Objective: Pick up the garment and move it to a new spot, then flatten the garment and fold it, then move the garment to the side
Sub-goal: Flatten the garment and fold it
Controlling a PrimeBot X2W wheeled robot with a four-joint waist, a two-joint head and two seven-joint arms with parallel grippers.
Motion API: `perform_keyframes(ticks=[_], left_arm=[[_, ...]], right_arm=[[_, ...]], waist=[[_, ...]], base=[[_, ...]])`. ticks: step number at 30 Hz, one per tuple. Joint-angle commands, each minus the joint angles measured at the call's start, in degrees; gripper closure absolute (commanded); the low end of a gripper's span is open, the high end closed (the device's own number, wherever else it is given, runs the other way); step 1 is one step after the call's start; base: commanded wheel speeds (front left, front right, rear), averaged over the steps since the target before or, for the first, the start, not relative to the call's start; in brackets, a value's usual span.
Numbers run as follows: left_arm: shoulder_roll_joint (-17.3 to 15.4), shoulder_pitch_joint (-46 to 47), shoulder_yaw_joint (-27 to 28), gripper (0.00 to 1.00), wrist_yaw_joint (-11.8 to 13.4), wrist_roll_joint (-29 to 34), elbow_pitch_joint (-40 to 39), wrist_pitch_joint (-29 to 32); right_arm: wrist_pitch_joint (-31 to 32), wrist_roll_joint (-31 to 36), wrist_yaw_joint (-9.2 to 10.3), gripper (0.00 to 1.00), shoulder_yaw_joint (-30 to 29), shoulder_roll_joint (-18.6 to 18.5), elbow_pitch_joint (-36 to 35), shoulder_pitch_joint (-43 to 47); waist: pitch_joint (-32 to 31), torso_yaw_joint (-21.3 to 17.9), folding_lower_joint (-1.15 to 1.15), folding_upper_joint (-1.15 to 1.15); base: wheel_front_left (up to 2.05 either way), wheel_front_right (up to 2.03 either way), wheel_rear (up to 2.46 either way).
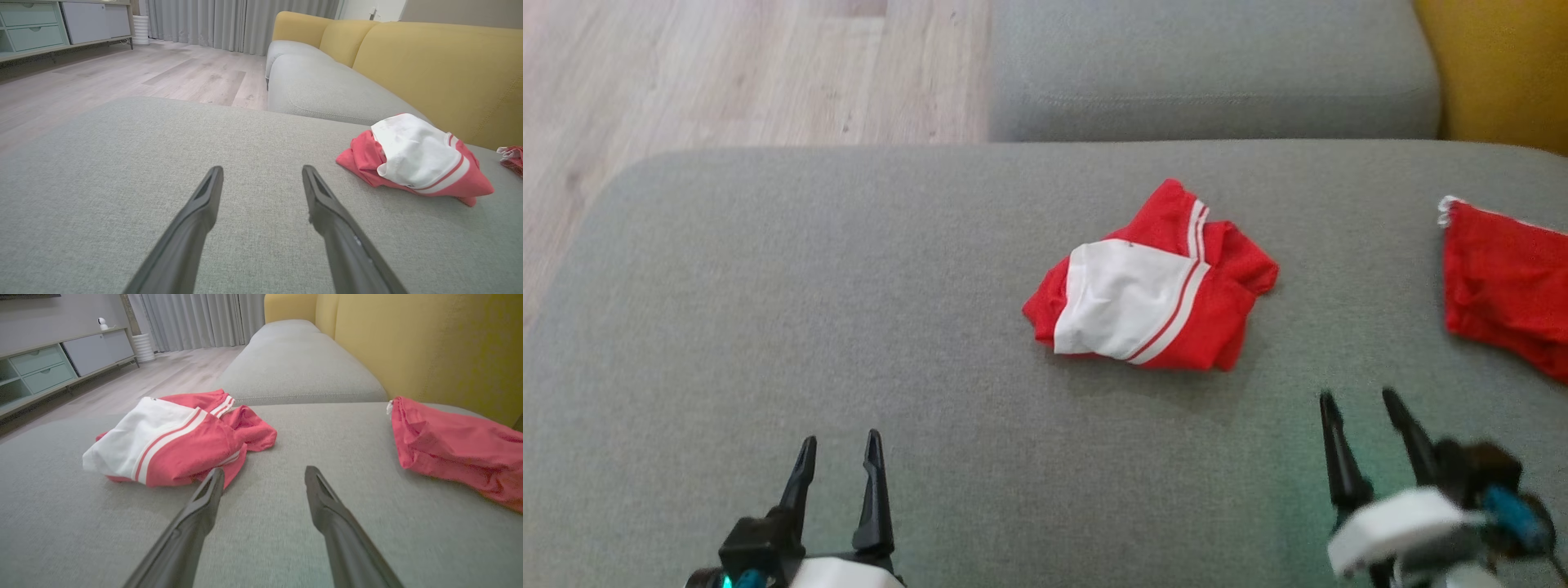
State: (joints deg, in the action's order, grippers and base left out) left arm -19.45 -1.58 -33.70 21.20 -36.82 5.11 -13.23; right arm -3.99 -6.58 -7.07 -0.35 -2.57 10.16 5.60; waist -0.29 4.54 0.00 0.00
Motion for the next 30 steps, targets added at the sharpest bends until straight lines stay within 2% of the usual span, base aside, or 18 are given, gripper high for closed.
perform_keyframes(ticks=[1,5,10,15,21,22,23,26,30], left_arm=[[-1.2,2.8,1.8,0.00,0.3,0.2,-1.9,-0.4],[-1.3,4.2,1.7,0.00,0.4,0.7,-3.0,-0.3],[-0.8,6.1,1.3,0.00,0.3,1.3,-3.7,-0.3],[0.1,6.9,1.0,0.00,0.2,1.5,-2.9,-0.4],[0.5,7.5,1.1,0.00,0.3,1.6,-2.1,-0.7],[0.5,7.5,1.1,0.00,0.3,1.6,-1.9,-0.7],[0.5,7.6,1.1,0.00,0.3,1.6,-1.8,-0.7],[0.6,7.6,1.0,0.00,0.3,1.6,-1.6,-0.7],[0.6,7.6,1.0,0.00,0.3,1.6,-1.6,-0.8]], right_arm=[[0.2,0.4,-0.42,0.00,1.1,-0.3,-1.9,-4.9],[2.8,2.2,-0.42,0.00,0.3,-0.3,0.4,-11.4],[7.6,3.0,-0.42,0.00,-0.7,-0.3,7.6,-19.4],[10.3,-0.3,-0.42,0.00,-1.7,-0.3,14.7,-24.2],[10.0,-3.7,-0.42,0.00,-0.1,-0.3,19.5,-27.0],[9.7,-3.7,-0.42,0.09,0.2,-0.3,19.9,-27.3],[9.4,-3.8,-0.42,0.53,0.5,-0.3,20.3,-27.6],[9.3,-4.9,-0.42,1.00,1.8,-0.3,21.4,-28.3],[7.9,-5.0,-0.42,1.00,2.7,-0.3,21.3,-29.9]], waist=[[0.9,0.6,0.00,0.00],[3.8,2.4,0.00,0.00],[7.4,5.1,0.00,0.00],[9.5,7.2,0.00,0.00],[10.0,8.2,0.00,0.00],[10.0,8.3,0.00,0.00],[9.9,8.4,0.00,0.00],[9.6,8.3,0.00,0.00],[9.5,8.1,0.00,0.00]], base=[[0.00,0.00,0.00],[0.00,0.00,0.00],[0.00,0.00,0.00],[0.00,0.00,0.00],[0.00,0.00,0.00],[0.00,0.00,0.00],[0.00,0.00,0.00],[0.00,0.00,0.00],[0.00,0.00,0.00]])
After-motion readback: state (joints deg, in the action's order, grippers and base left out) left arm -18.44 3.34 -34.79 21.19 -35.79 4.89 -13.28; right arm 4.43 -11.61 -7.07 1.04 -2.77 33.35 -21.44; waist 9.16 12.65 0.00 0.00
